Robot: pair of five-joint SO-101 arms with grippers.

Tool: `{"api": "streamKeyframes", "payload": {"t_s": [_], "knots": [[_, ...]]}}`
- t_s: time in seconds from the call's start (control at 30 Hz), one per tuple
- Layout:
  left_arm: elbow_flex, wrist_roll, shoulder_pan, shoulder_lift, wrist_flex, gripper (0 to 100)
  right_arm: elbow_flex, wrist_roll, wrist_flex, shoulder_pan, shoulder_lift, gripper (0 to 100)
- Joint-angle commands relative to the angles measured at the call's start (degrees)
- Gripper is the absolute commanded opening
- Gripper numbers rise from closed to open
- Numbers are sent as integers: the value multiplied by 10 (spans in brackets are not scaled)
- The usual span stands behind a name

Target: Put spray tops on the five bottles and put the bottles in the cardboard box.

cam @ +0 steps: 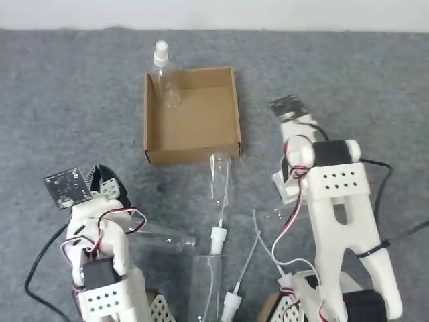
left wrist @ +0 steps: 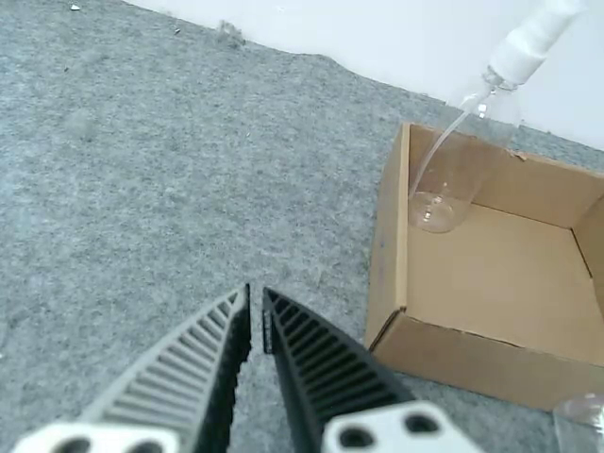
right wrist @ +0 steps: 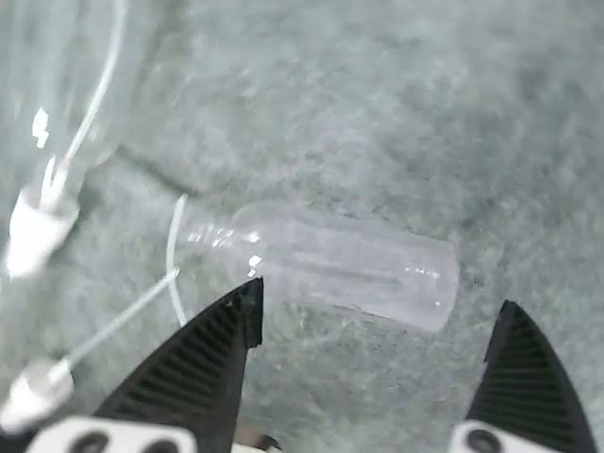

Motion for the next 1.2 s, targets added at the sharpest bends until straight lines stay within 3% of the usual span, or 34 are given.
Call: {"api": "streamKeyframes", "payload": {"t_s": [0.0,0.6,0.83,1.17], "knots": [[-7,-4,1,-8,2,14,-34,84,19,-25,-31,318],[-7,-4,1,-8,2,14,55,382,18,-39,-29,318],[-7,-4,1,-8,2,14,125,437,-43,-39,-29,318],[-7,-4,1,-8,2,14,240,443,-187,-38,-25,318]]}}
